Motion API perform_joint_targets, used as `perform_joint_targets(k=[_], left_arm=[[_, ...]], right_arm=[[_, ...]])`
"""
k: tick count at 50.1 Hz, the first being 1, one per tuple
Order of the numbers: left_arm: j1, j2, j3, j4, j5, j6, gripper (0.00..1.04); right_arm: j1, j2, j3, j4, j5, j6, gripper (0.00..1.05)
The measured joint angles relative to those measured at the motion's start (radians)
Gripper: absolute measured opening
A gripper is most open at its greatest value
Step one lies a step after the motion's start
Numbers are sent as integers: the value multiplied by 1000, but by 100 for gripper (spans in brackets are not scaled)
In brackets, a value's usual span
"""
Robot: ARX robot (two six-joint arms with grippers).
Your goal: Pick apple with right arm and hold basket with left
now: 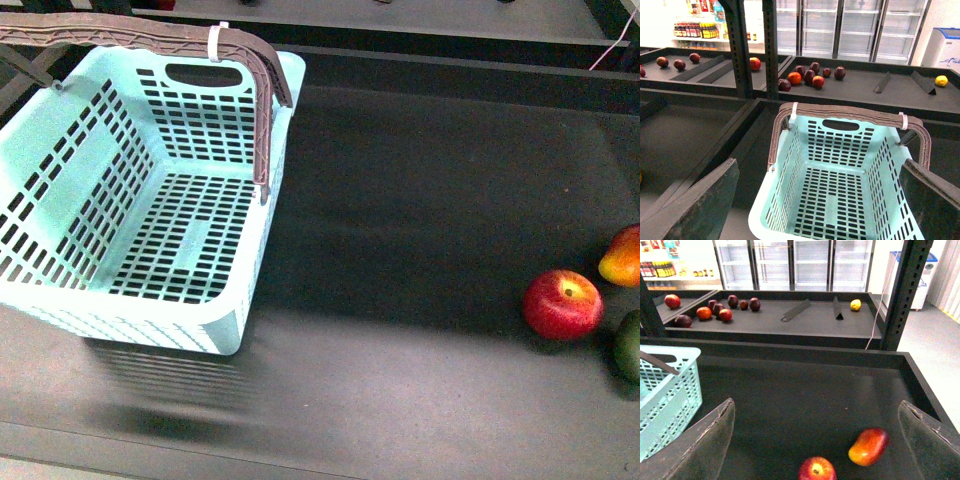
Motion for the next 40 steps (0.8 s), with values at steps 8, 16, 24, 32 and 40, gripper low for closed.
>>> perform_joint_targets(k=[8, 16, 24, 32, 40], left_arm=[[0, 0, 0, 0, 0, 0, 98], [0, 0, 0, 0, 0, 0, 98], [0, 0, 0, 0, 0, 0, 98], [-1, 68, 55, -153, -11, -109, 98], [27, 335, 157, -194, 60, -435, 98]], right_arm=[[0, 0, 0, 0, 0, 0, 96], [0, 0, 0, 0, 0, 0, 96], [0, 0, 0, 0, 0, 0, 96], [0, 0, 0, 0, 0, 0, 96], [0, 0, 0, 0, 0, 0, 96]])
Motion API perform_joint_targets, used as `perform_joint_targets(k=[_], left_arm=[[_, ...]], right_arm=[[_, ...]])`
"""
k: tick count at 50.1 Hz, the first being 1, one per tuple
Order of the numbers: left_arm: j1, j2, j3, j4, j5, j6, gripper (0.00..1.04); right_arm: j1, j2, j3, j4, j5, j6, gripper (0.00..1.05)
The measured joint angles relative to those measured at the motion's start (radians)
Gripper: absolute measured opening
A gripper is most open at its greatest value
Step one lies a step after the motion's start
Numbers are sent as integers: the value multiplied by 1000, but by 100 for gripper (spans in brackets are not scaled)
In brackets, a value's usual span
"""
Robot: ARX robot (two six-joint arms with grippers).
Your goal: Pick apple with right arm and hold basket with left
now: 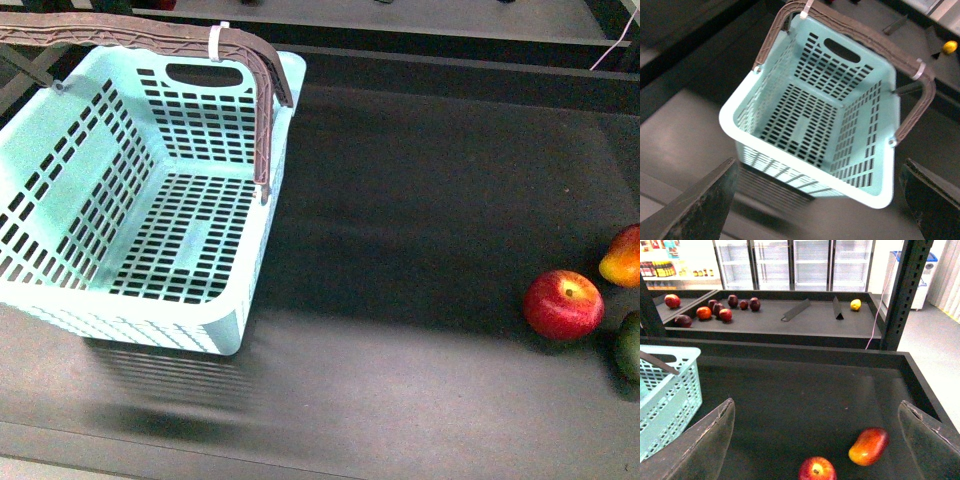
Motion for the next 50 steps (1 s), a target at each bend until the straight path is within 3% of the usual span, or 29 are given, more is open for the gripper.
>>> perform_joint_targets(k=[9, 14, 28, 50], left_arm=[[37, 336, 164, 226, 87, -240, 98], [12, 523, 243, 293, 74, -369, 98], [-76, 879, 431, 304, 15, -553, 98], [-98, 1254, 726, 311, 45, -738, 98]], right_arm=[[0, 0, 0, 0, 0, 0, 96], [0, 0, 0, 0, 0, 0, 96], [0, 0, 0, 0, 0, 0, 96], [0, 0, 0, 0, 0, 0, 96]])
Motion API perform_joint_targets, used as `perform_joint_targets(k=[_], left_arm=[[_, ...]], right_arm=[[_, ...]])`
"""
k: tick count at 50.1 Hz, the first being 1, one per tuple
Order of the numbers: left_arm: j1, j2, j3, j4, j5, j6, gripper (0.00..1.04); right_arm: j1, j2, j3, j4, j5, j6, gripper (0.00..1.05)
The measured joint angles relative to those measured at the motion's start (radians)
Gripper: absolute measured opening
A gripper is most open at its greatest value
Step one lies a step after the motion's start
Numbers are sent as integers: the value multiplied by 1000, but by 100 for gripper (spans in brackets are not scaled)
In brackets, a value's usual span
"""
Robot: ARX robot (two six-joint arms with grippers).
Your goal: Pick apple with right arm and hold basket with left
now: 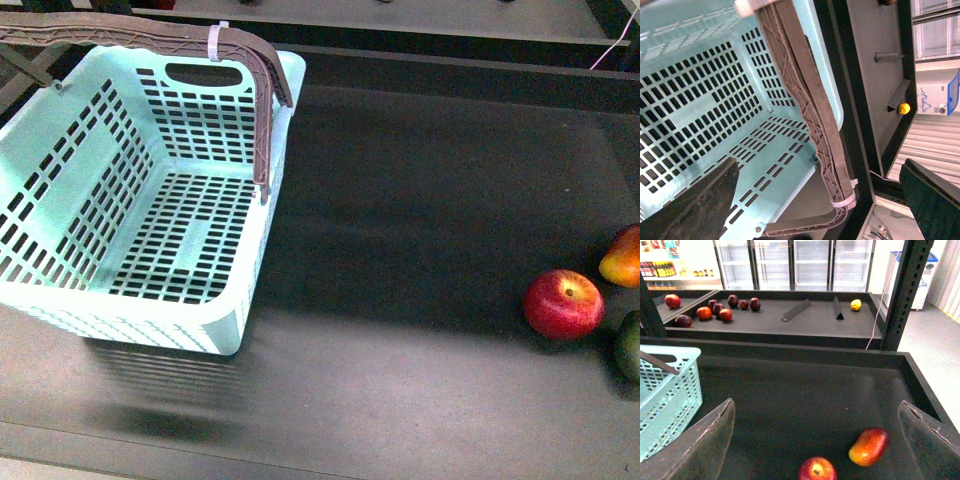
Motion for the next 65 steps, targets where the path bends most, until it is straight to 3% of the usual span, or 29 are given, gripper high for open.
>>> perform_joint_targets(k=[19, 65], left_arm=[[-61, 164, 126, -31, -40, -97, 98], [-71, 417, 402, -204, -108, -146, 98]], right_arm=[[0, 0, 0, 0, 0, 0, 96], [0, 0, 0, 0, 0, 0, 96]])
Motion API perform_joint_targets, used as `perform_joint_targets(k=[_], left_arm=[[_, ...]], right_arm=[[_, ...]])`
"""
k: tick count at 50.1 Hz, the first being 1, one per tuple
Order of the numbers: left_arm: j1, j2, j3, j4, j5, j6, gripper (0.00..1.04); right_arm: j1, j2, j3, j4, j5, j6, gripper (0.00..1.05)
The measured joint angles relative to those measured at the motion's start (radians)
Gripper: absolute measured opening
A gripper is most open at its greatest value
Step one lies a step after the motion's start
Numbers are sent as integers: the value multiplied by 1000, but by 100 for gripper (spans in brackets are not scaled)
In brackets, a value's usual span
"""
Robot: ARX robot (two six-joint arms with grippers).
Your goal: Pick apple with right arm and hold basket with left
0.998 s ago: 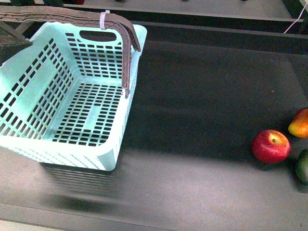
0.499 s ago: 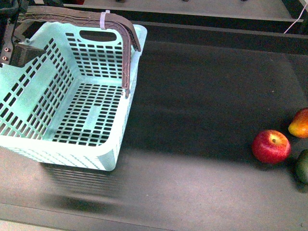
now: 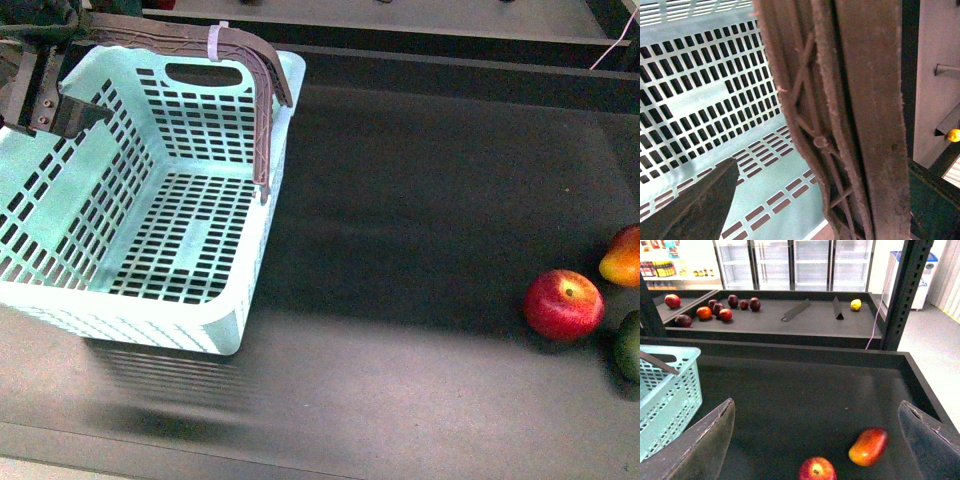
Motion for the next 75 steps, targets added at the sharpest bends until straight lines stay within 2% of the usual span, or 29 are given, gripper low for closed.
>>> perform_joint_targets(k=[5, 9, 15, 20, 24, 29, 43, 58, 65, 75], left_arm=[[-3, 6, 9, -8, -3, 3, 98], [-5, 10, 14, -10, -4, 4, 90], [-8, 20, 22, -13, -9, 4, 71], [-10, 24, 33, -13, -13, 1, 48], [-11, 24, 36, -8, -12, -3, 34], [-13, 24, 36, 3, -11, -43, 22], [-23, -10, 2, 35, -4, -37, 19], [-38, -164, -45, 47, -19, 104, 19], [-53, -310, -61, 32, 26, 185, 19], [-135, -409, -93, 10, 103, 191, 19]], right_arm=[[0, 0, 0, 0, 0, 0, 96], [0, 0, 0, 0, 0, 0, 96], [0, 0, 0, 0, 0, 0, 96], [0, 0, 0, 0, 0, 0, 96], [0, 0, 0, 0, 0, 0, 96], [0, 0, 0, 0, 0, 0, 96], [0, 0, 0, 0, 0, 0, 96], [0, 0, 0, 0, 0, 0, 96], [0, 0, 0, 0, 0, 0, 96], [0, 0, 0, 0, 0, 0, 96]])
